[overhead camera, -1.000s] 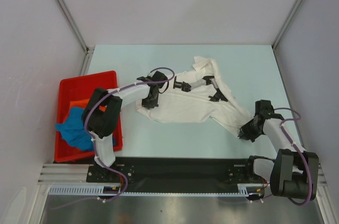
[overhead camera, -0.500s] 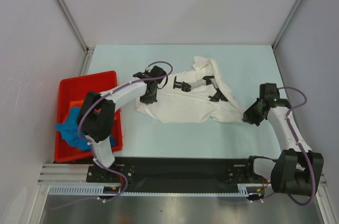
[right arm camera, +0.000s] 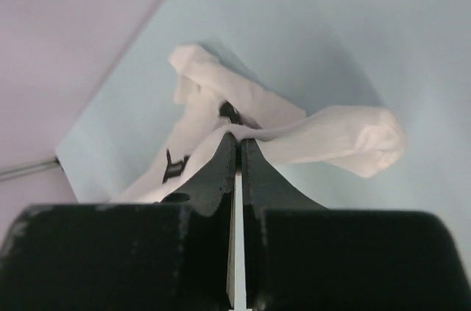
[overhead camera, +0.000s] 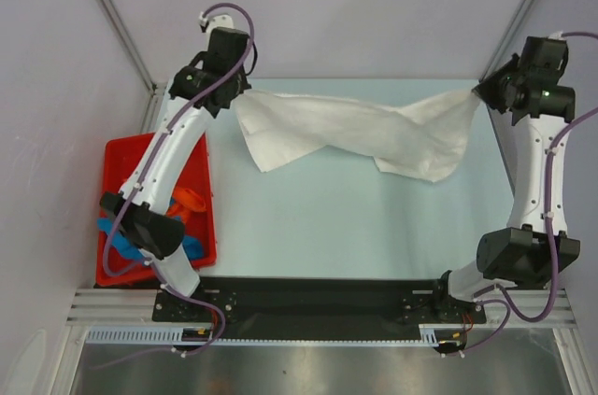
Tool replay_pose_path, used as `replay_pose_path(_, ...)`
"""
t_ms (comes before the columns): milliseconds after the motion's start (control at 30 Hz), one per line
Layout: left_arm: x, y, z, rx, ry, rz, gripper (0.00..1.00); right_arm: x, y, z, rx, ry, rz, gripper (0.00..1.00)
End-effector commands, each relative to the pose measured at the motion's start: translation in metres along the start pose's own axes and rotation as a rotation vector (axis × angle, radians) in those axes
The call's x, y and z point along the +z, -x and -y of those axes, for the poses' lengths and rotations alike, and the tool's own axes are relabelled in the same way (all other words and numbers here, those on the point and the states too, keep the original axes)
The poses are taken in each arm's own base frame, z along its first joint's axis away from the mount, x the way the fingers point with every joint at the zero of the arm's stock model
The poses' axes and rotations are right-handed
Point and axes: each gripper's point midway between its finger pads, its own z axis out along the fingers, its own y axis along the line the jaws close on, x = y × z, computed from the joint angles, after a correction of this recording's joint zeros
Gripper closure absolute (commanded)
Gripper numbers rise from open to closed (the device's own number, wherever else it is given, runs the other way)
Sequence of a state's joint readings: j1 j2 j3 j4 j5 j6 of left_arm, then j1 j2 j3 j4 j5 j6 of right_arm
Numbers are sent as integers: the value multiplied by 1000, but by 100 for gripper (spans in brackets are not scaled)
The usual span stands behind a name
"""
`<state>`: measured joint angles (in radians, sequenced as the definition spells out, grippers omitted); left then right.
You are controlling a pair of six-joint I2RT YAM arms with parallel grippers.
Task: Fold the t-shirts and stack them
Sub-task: Flatten the tshirt out
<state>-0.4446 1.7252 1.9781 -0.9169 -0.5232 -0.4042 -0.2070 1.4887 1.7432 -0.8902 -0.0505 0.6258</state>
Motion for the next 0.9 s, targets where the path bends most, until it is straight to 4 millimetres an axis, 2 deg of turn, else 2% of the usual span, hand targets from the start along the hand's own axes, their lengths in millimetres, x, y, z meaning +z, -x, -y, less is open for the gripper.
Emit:
replay_pose_path(0, -49, 70, -35, -32, 52, 198, 100, -42, 57, -20, -7, 64, 162, 100)
replay_pose_path(33, -56, 79, -41, -23, 64, 231, 100, -62, 77, -35, -15, 127, 229, 100)
replay_pose_path(67, -64, 93, -43, -40, 62, 279, 99, -73, 87, -40, -23, 152, 266, 100)
replay_pose_path(133, -92, 117, -53, -69, 47, 367, 100, -112, 113, -58, -45, 230, 377, 100)
replay_pose_path(200, -118, 142, -58, -120, 15, 455, 100, -139, 128, -69, -80, 282, 455, 100)
replay_pose_path(267, -154, 166, -66, -179, -39, 565, 100, -179, 146, -87, -114, 370, 570, 100)
replay_pose_path(300, -162, 171, -66, -183, -65, 594, 100, -192, 150, -95, -137, 408, 604, 100)
replay_pose_path(333, -174, 178, -68, -181, -86, 632, 100, -214, 158, -106, -159, 462, 671, 100)
replay_pose_path(367, -198, 194, -69, -208, -149, 715, 99, -225, 161, -111, -167, 487, 704, 100)
replay_pose_path(400, -205, 198, -68, -187, -168, 747, 100, -235, 164, -115, -177, 507, 738, 100)
replay_pose_path(433, -214, 205, -67, -187, -193, 781, 100, -255, 172, -123, -192, 550, 807, 100)
replay_pose_path(467, -230, 216, -66, -198, -236, 839, 100, -263, 175, -127, -196, 570, 834, 100)
replay_pose_path(533, -250, 227, -69, -199, -263, 901, 100, -295, 182, -141, -231, 638, 920, 100)
replay_pose_path(567, -261, 234, -70, -207, -281, 938, 100, -303, 185, -145, -246, 651, 943, 100)
replay_pose_path(600, -273, 240, -74, -213, -292, 968, 100, -327, 188, -150, -270, 671, 999, 100)
replay_pose_path(633, -281, 243, -75, -213, -304, 987, 100, -340, 189, -152, -286, 680, 1031, 100)
replay_pose_path(733, -309, 245, -82, -225, -354, 1041, 100, -384, 185, -153, -330, 699, 1142, 100)
replay_pose_path(767, -317, 245, -83, -226, -375, 1058, 100, -414, 175, -150, -340, 719, 1196, 100)
replay_pose_path(867, -355, 235, -97, -233, -445, 1131, 100, -445, 162, -144, -357, 726, 1266, 100)
